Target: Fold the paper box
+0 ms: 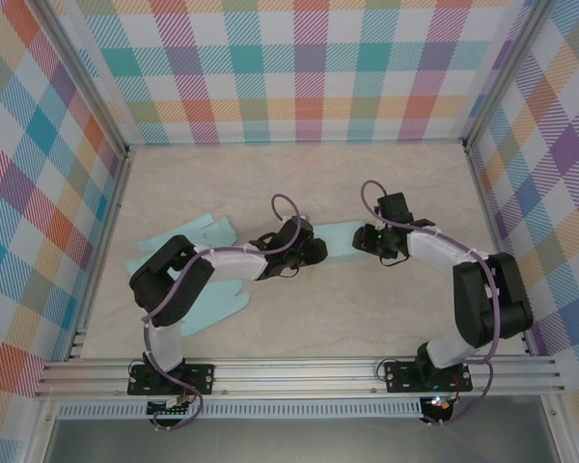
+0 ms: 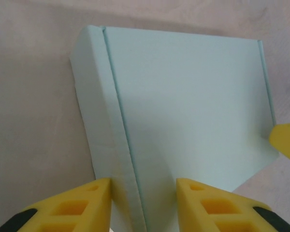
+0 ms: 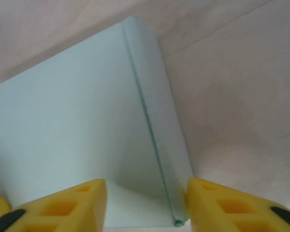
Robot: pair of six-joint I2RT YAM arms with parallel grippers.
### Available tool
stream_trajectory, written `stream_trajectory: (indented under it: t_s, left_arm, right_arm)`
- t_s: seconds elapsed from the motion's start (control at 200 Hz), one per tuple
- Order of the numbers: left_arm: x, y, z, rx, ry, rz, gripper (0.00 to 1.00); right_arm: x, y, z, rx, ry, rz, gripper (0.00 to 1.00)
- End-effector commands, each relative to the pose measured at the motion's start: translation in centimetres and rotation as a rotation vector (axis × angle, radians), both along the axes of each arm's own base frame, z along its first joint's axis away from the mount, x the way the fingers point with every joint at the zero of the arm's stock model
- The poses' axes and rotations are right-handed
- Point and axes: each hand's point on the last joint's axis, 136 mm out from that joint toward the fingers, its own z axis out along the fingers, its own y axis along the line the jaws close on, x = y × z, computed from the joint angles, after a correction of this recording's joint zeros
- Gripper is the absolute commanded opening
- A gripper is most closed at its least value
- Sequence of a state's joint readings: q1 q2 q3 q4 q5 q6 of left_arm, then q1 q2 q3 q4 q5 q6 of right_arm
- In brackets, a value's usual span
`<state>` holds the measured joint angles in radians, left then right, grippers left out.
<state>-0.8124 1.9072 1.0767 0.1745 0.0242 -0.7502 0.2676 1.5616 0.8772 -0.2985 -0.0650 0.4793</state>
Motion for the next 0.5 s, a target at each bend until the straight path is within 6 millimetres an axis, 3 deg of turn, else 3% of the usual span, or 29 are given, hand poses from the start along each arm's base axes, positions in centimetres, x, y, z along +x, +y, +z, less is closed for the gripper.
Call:
stream_trajectory:
  t_s: [0.0,0.29,0.47,0.5]
  left_arm:
    - [0.0,-2.6,-0.8,-0.018,0.054,-0.090,0.37]
    - [3.4,-9.8,-1.2,-0.128,0.097,-0.178,0.39]
    - [4.8,-10.7,-0.5,-0.137,0.078,-0.152,0.49]
    - [4.9,-10.6,-0.1,-0.134,0.067,-0.149,0.57]
  right_arm:
    - [2.1,-1.9,0.1,-0.020,-0.030,-0.037,0.41]
    - [5.5,-7.8,0.3,-0.075,-0.031,-0.136,0.40]
    - [5.4,-9.4,0.9,-0.078,-0.024,-0.177,0.56]
    - [5.4,-9.4,1.2,-0.079,-0.028,-0.176,0.60]
